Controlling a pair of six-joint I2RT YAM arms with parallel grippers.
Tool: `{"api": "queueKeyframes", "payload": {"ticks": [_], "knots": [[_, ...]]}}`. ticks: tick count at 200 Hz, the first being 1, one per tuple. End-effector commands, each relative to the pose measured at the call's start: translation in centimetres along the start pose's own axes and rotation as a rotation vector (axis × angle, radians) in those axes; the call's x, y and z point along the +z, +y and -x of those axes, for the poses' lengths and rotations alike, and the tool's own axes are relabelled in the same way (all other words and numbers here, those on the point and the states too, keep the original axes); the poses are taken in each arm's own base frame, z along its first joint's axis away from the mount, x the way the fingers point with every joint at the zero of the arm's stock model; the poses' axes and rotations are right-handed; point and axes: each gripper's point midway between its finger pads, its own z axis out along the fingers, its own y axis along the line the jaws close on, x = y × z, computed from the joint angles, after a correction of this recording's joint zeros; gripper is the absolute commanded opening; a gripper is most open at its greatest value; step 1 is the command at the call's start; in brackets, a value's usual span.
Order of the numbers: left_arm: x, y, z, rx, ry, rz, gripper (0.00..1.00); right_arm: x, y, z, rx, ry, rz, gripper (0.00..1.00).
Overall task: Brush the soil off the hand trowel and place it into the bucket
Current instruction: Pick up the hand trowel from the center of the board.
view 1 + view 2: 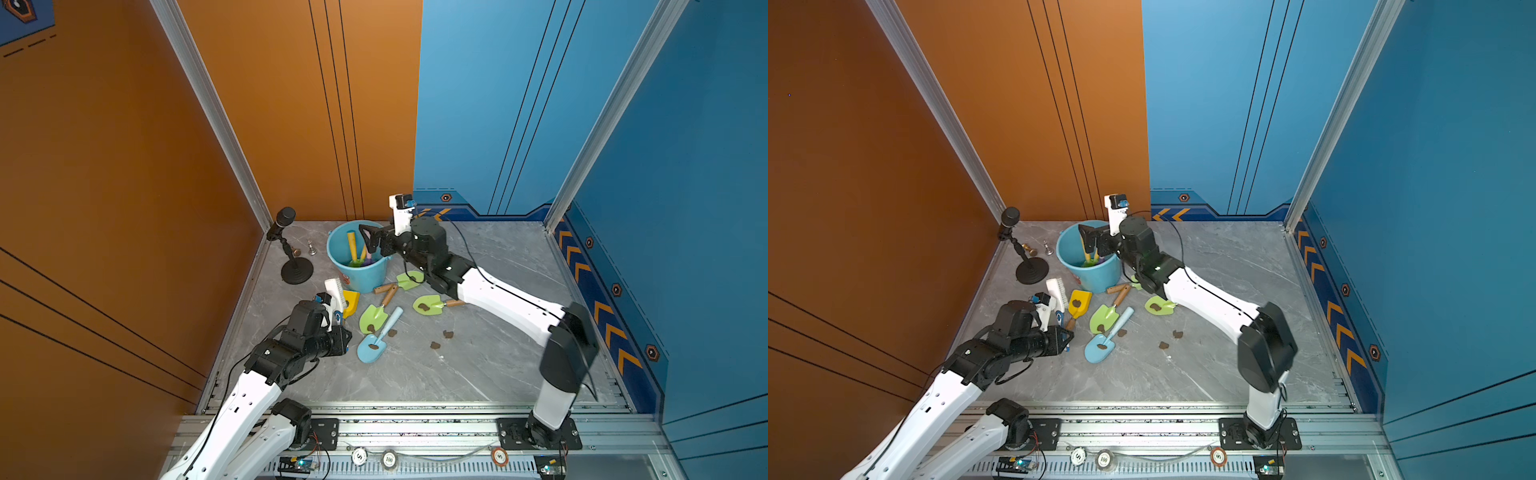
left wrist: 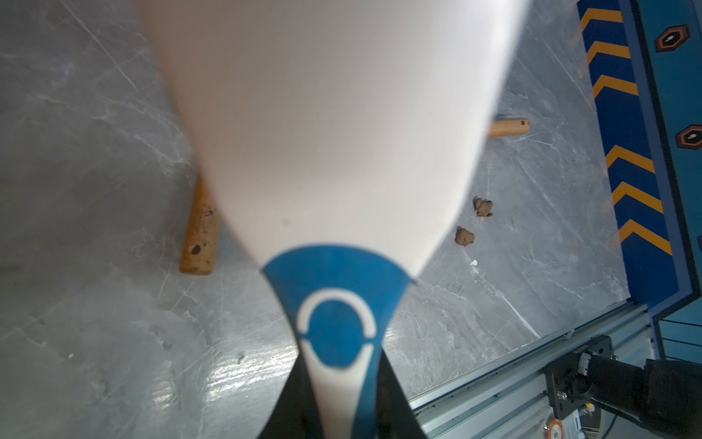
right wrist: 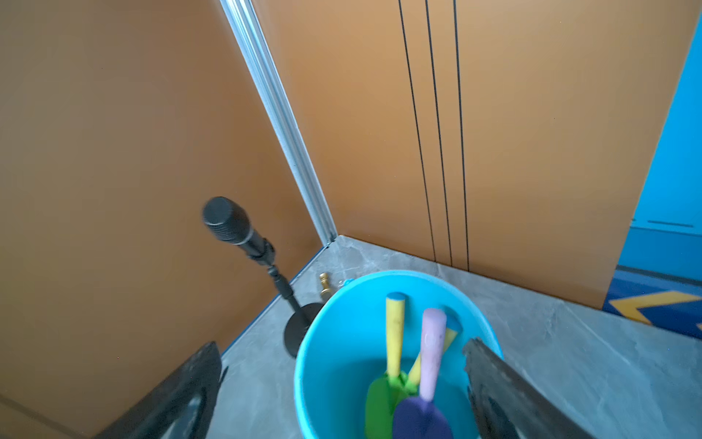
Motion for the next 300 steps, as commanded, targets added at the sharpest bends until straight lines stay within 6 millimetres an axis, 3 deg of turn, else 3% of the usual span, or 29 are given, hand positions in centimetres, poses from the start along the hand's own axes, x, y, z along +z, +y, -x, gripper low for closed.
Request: {"api": "queueKeyframes", "payload": {"ticks": [1, 31, 53, 65, 74, 94, 107, 119, 128, 136, 151, 161, 203, 234, 265, 300], "knots": [[-1.7, -1.7, 2.3, 0.064, -0.047, -0.04, 0.0, -4.6, -0.3, -9.2, 0.177, 0.298, -0.041, 1.0], [-1.7, -2.2, 3.4, 0.072, -0.042, -0.035, 0.0, -10.6, 1.8, -14.7, 0.287, 0.383, -0.05, 0.99], [-1.5, -2.5, 3.8, 0.069, -0.035, -0.04, 0.0, -13.6, 2.9, -18.3, 0.414, 0.388, -0.05, 1.0], [-1.4, -2.7, 4.0, 0.067, -0.036, -0.047, 0.0, -14.4, 4.1, -18.0, 0.431, 0.335, 0.017, 1.0], [-1.3, -2.8, 4.0, 0.068, -0.034, -0.052, 0.0, -15.0, 3.6, -17.3, 0.435, 0.306, 0.006, 1.0], [-1.2, -3.2, 4.2, 0.07, -0.027, -0.068, 0.0, -16.4, 1.1, -16.8, 0.455, 0.281, -0.111, 1.0], [-1.0, -3.4, 4.3, 0.073, -0.021, -0.077, 0.0, -16.3, -0.3, -17.3, 0.493, 0.262, -0.126, 0.86], [-0.8, -3.7, 4.4, 0.079, -0.018, -0.084, 0.0, -16.4, -3.7, -18.6, 0.514, 0.288, -0.281, 0.8], [-0.6, -4.0, 4.2, 0.088, -0.005, -0.098, 0.0, -16.6, -6.0, -19.0, 0.491, 0.323, -0.383, 0.85], [-0.3, -4.6, 4.1, 0.104, 0.014, -0.127, 0.0, -16.5, -7.4, -19.3, 0.43, 0.359, -0.437, 1.0], [0.4, -6.0, 3.4, 0.134, 0.07, -0.184, 0.0, -17.2, -10.5, -19.3, 0.374, 0.399, -0.6, 1.0], [0.8, -7.0, 2.9, 0.177, 0.103, -0.208, 0.0, -17.4, -12.4, -19.0, 0.375, 0.383, -0.672, 0.94], [2.4, -12.1, -0.1, 0.481, 0.21, -0.271, 0.0, -17.0, -20.1, -20.3, 0.598, 0.27, -0.815, 0.9], [3.8, -15.0, -1.4, 0.592, 0.283, -0.312, 0.0, -15.5, -22.4, -20.8, 0.64, 0.266, -0.833, 0.89], [5.6, -15.3, -2.7, 0.633, 0.35, -0.306, 0.0, -14.6, -24.1, -22.0, 0.689, 0.274, -0.88, 0.8], [6.3, -15.7, -3.5, 0.67, 0.373, -0.303, 0.0, -14.1, -25.7, -23.2, 0.734, 0.249, -0.948, 0.79]]}}
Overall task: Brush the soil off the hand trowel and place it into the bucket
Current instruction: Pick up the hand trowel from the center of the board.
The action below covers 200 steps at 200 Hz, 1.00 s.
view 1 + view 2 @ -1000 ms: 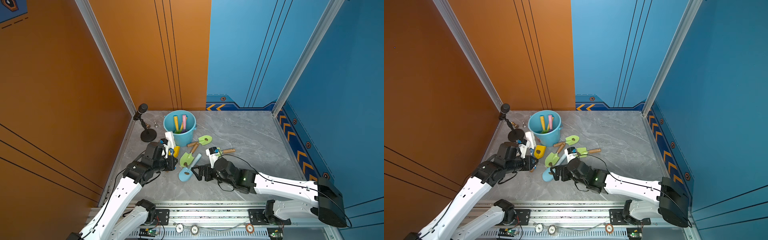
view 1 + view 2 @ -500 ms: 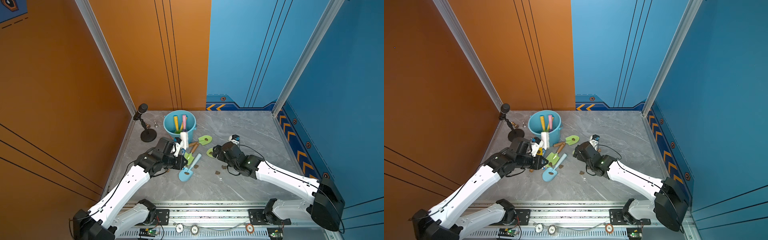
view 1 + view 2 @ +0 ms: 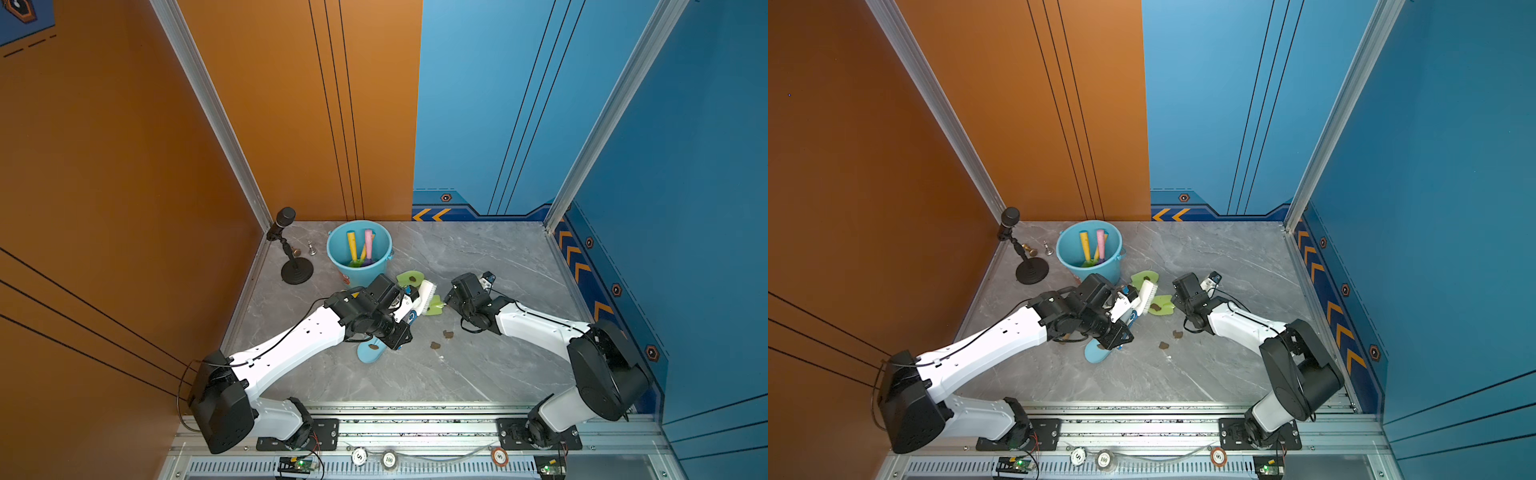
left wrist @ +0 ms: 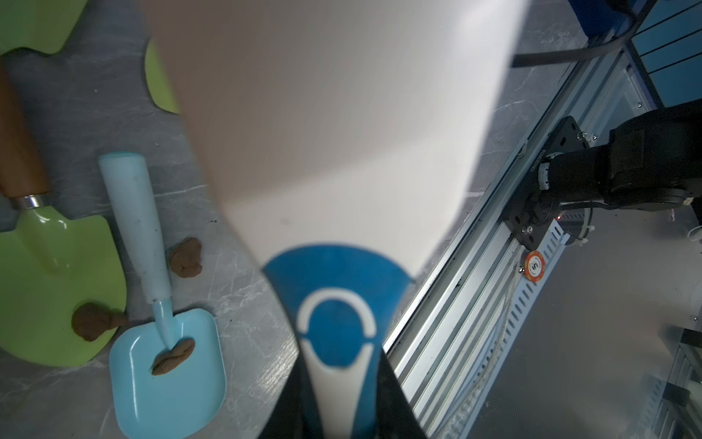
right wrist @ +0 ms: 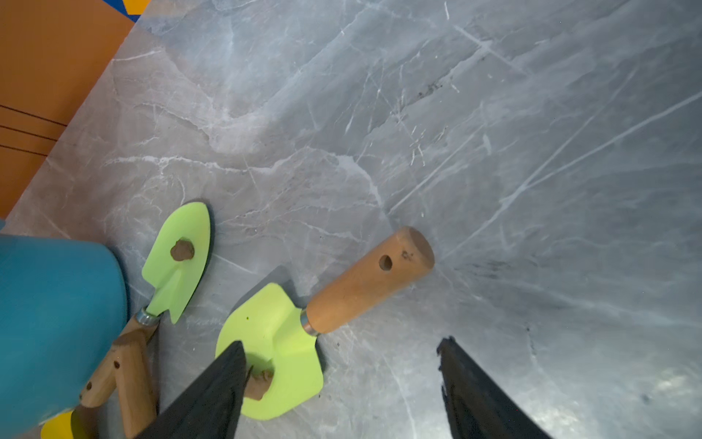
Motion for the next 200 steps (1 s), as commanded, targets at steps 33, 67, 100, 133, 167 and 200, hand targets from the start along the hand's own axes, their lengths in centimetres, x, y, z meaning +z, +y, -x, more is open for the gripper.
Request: {"api": "queueKeyframes", "payload": {"ticks": [33, 67, 100, 133, 167, 200], "knots": [[-0.2, -1.5, 0.9, 0.087, -0.016, -0.016, 0.0, 2.6, 0.1, 1.1, 0.142, -0.032, -0.031, 0.72], [-0.3, -1.6, 0.8, 0.09, -0.023, -0.01, 0.0, 4.1, -0.4, 1.1, 0.217, -0.049, -0.016, 0.64], [-0.2, -1.7, 0.8, 0.087, -0.034, -0.016, 0.0, 5.2, -1.1, 0.8, 0.243, -0.045, -0.039, 0.58], [-0.2, -1.6, 0.8, 0.088, -0.037, -0.002, 0.0, 5.8, -2.0, 0.4, 0.269, -0.04, -0.078, 0.45], [-0.6, -1.4, 0.9, 0.088, -0.049, 0.014, 0.0, 5.9, -2.5, 0.4, 0.265, -0.048, -0.088, 0.33], [-2.2, -0.1, 0.8, 0.094, -0.055, 0.11, 0.0, 4.8, -0.3, 1.6, 0.181, -0.071, 0.034, 0.25]]}}
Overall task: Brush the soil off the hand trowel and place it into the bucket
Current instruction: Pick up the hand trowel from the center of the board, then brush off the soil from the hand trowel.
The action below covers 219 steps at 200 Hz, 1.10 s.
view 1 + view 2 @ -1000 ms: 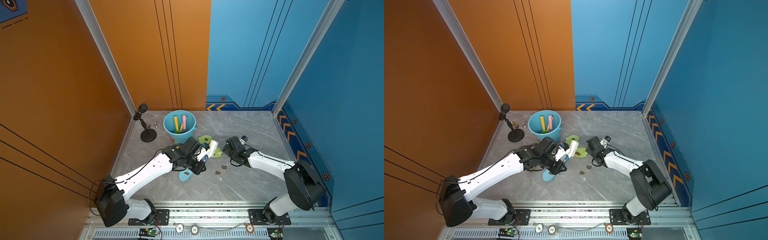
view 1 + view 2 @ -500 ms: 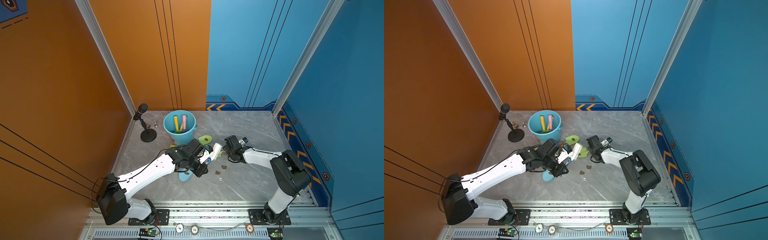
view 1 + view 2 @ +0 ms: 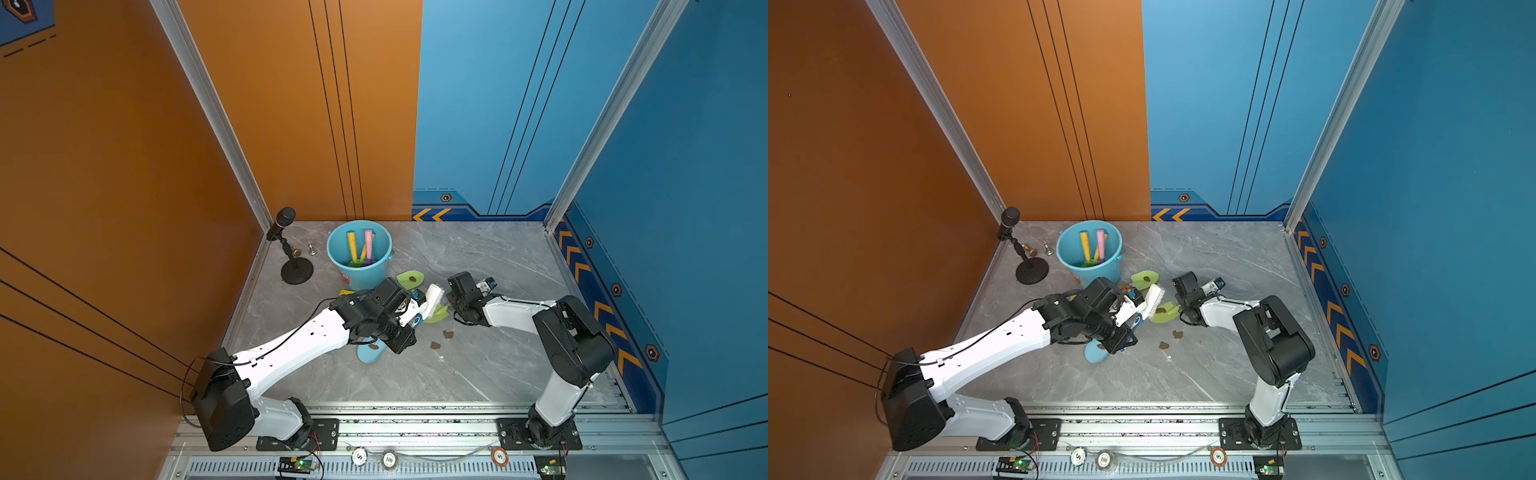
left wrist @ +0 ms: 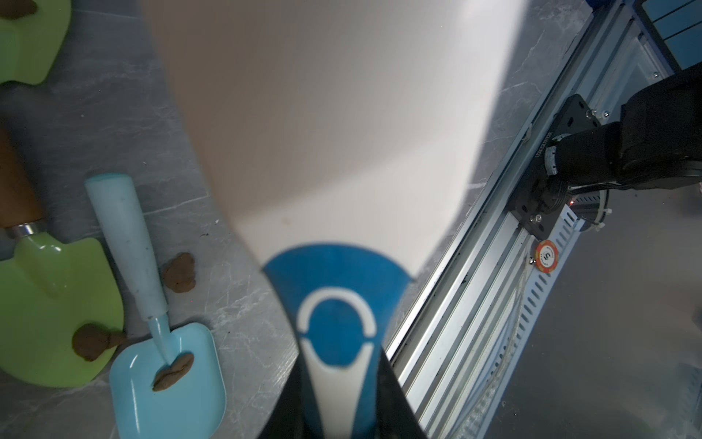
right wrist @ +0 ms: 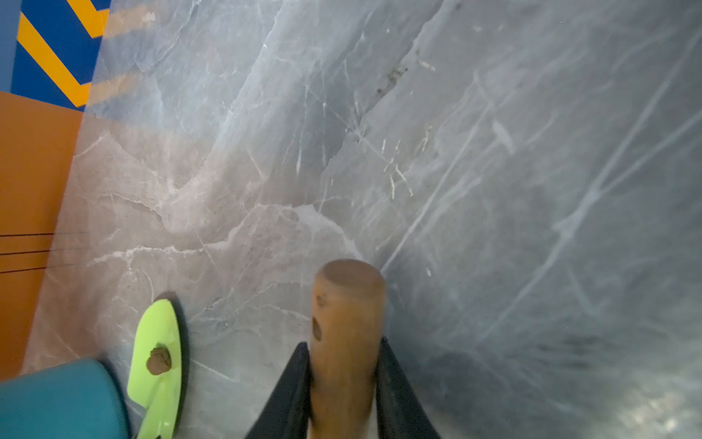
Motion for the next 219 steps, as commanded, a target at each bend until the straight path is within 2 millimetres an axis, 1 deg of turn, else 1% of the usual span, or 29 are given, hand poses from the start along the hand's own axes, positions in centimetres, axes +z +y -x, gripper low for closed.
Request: {"api": "queueKeyframes", "payload": {"ticks": [1, 18, 30, 41, 57, 74, 86, 103, 129, 163, 183, 192, 201, 209, 219], "knots": [[-2.0, 0.7, 0.5, 0.025, -0.031, 0.08, 0.0, -0.7, 1.0, 1.1, -0.076, -0.027, 0.065, 0.25], [-2.9, 1.9, 0.0, 0.027, -0.01, 0.154, 0.0, -2.3, 3.2, 1.8, -0.175, -0.028, 0.148, 0.22], [-3.2, 2.7, -0.6, 0.026, 0.017, 0.202, 0.0, -3.8, 4.9, 2.4, -0.254, -0.045, 0.215, 0.22], [-3.2, 3.3, -1.3, 0.02, 0.045, 0.235, 0.0, -5.2, 6.3, 2.6, -0.326, -0.054, 0.288, 0.19], [-2.6, 3.7, -2.3, 0.008, 0.095, 0.251, 0.0, -7.2, 7.8, 2.9, -0.415, -0.067, 0.367, 0.19], [-1.8, 3.8, -2.9, 0.01, 0.134, 0.262, 0.0, -8.9, 9.0, 2.9, -0.504, -0.07, 0.43, 0.19], [-1.2, 3.7, -3.1, 0.038, 0.156, 0.286, 0.0, -10.0, 9.8, 2.7, -0.554, -0.067, 0.469, 0.19], [-0.4, 3.1, -2.7, 0.094, 0.175, 0.314, 0.0, -11.3, 10.9, 2.5, -0.61, -0.062, 0.514, 0.19], [1.1, 2.7, -2.0, 0.15, 0.214, 0.347, 0.0, -12.3, 11.9, 2.1, -0.657, -0.051, 0.541, 0.19], [3.0, 3.4, -0.8, 0.153, 0.249, 0.404, 0.0, -13.0, 12.8, 1.0, -0.691, -0.044, 0.566, 0.19], [4.4, 4.3, -0.6, 0.149, 0.282, 0.453, 0.0, -13.6, 13.4, 0.4, -0.723, -0.053, 0.587, 0.2], [4.8, 4.8, -0.9, 0.141, 0.306, 0.475, 0.0, -13.9, 13.6, 0.4, -0.739, -0.067, 0.585, 0.2], [5.4, 4.9, -1.8, 0.134, 0.345, 0.485, 0.0, -14.0, 13.7, 0.7, -0.746, -0.09, 0.573, 0.2], [5.8, 5.0, -2.7, 0.128, 0.372, 0.49, 0.0, -14.1, 13.9, 1.1, -0.745, -0.111, 0.56, 0.2], [6.4, 4.8, -4.4, 0.123, 0.411, 0.491, 0.0, -14.4, 14.2, 1.7, -0.741, -0.138, 0.555, 0.2]]}}
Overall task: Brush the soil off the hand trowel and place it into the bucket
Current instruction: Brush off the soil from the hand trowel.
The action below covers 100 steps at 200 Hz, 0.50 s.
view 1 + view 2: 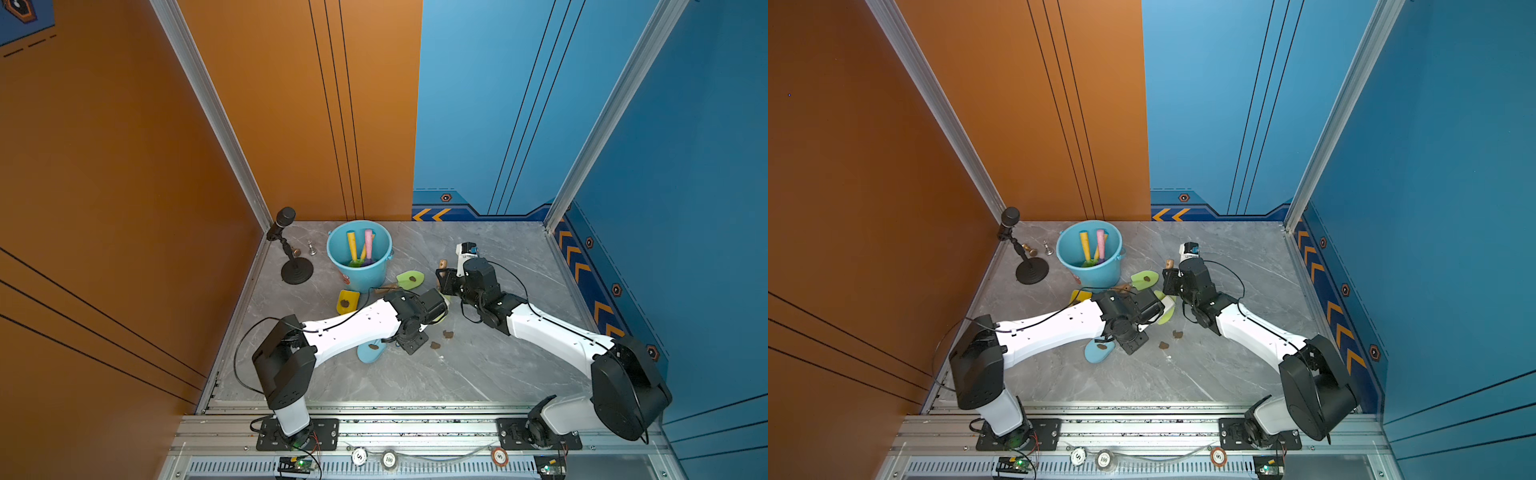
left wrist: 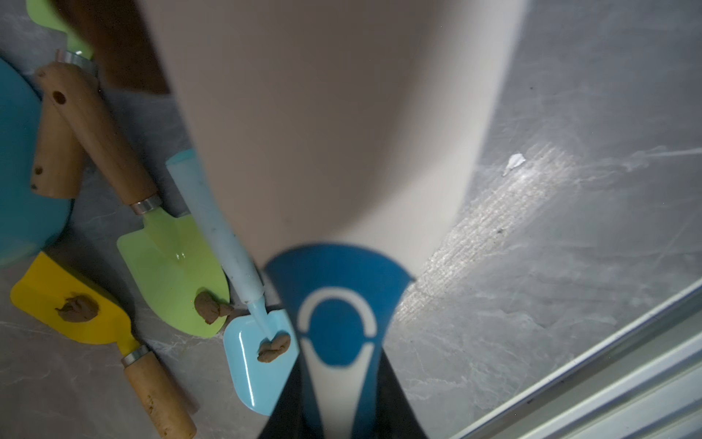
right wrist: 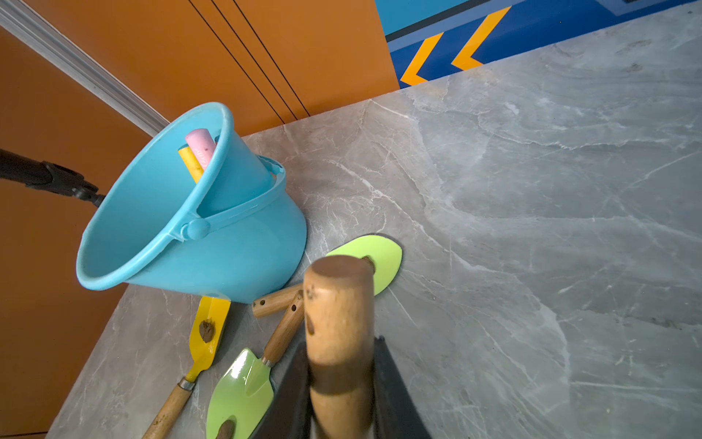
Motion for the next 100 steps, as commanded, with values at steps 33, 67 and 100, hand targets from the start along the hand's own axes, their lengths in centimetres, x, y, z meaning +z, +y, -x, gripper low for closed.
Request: {"api": "queueKeyframes", "payload": {"ticks": [33, 67, 100], "knots": [[2.6, -2.3, -6.3, 0.03, 0.173, 0.061, 0.0, -0.8, 1.3, 4.8, -0.071, -0.124, -0.031, 0.2], [-0.6, -1.3, -4.8, -0.016, 0.052, 0.069, 0.0, -0.4, 1.7, 4.9, -0.111, -0.114, -0.029, 0.2], [-3.8, 2.6, -1.4, -0.12, -0.065, 0.061, 0.0, -0.6, 2.5, 4.3, -0.137, -0.099, 0.004, 0.2]]}}
